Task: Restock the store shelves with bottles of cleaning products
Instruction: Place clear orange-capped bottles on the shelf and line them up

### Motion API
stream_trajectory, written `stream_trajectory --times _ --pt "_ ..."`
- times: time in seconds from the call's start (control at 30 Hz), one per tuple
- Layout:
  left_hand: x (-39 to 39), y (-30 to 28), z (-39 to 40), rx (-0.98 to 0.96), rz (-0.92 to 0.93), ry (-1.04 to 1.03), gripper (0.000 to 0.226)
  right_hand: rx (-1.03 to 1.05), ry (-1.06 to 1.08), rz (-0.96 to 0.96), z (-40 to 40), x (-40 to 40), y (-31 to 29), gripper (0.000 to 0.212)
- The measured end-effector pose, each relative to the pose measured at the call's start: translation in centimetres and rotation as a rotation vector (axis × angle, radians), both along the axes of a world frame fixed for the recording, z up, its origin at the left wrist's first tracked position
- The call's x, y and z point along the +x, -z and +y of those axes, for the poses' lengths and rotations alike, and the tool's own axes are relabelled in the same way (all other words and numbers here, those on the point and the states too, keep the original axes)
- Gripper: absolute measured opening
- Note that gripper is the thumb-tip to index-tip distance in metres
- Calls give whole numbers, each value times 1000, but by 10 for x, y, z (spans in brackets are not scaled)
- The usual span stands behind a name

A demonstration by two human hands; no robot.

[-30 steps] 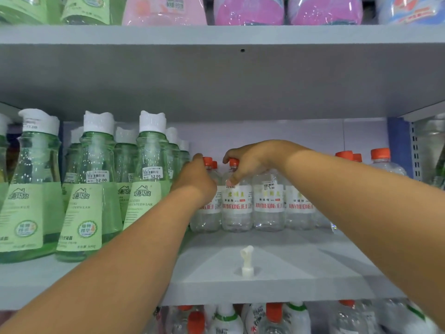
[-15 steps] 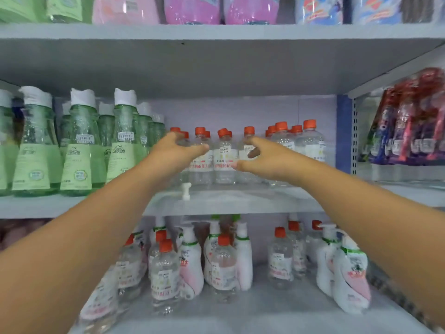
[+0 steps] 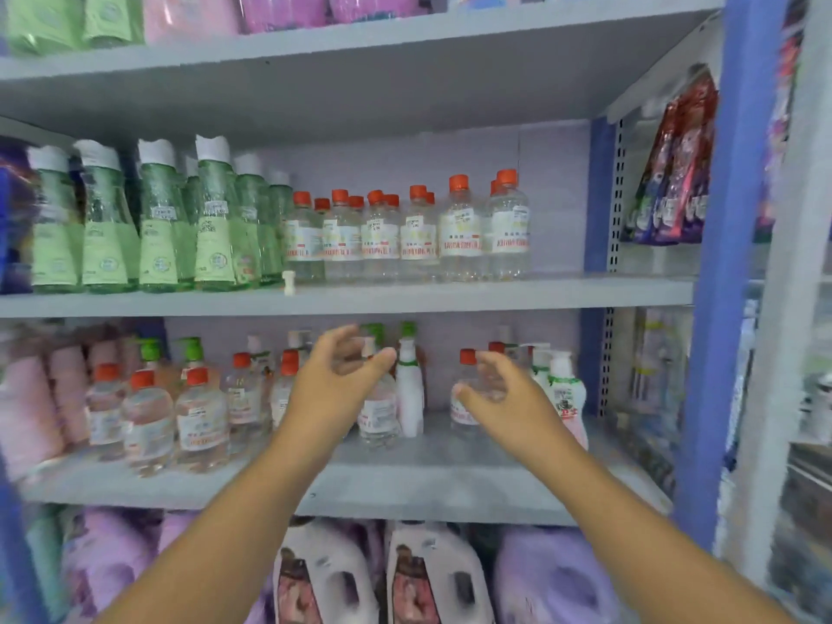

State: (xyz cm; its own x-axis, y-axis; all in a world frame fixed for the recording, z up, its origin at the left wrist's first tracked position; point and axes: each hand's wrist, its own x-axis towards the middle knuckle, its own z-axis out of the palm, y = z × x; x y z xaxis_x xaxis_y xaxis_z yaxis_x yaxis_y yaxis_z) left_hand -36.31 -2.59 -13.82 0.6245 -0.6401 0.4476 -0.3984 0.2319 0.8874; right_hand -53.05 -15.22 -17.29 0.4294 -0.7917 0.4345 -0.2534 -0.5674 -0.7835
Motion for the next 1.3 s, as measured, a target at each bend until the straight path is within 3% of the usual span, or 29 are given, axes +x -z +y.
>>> stream_trajectory --times 0.2,0.3,0.47,0.73,0.97,1.13,1.3 --pt "22 83 -43 239 151 -76 63 209 98 58 -36 20 62 46" --pt "43 106 -64 261 190 -75 64 252 142 76 -66 36 83 62" --pt "81 131 -100 297 222 -51 56 297 254 -11 -95 77 103 53" --pt "122 161 -148 263 118 -24 39 269 460 -63 -154 123 134 89" --pt "131 167 -155 298 118 27 42 222 468 11 -160 127 137 72" --pt "122 164 -147 299 140 120 53 300 358 -76 -137 123 131 58" --pt "106 146 -118 303 141 156 62 309 233 -149 -93 99 120 59"
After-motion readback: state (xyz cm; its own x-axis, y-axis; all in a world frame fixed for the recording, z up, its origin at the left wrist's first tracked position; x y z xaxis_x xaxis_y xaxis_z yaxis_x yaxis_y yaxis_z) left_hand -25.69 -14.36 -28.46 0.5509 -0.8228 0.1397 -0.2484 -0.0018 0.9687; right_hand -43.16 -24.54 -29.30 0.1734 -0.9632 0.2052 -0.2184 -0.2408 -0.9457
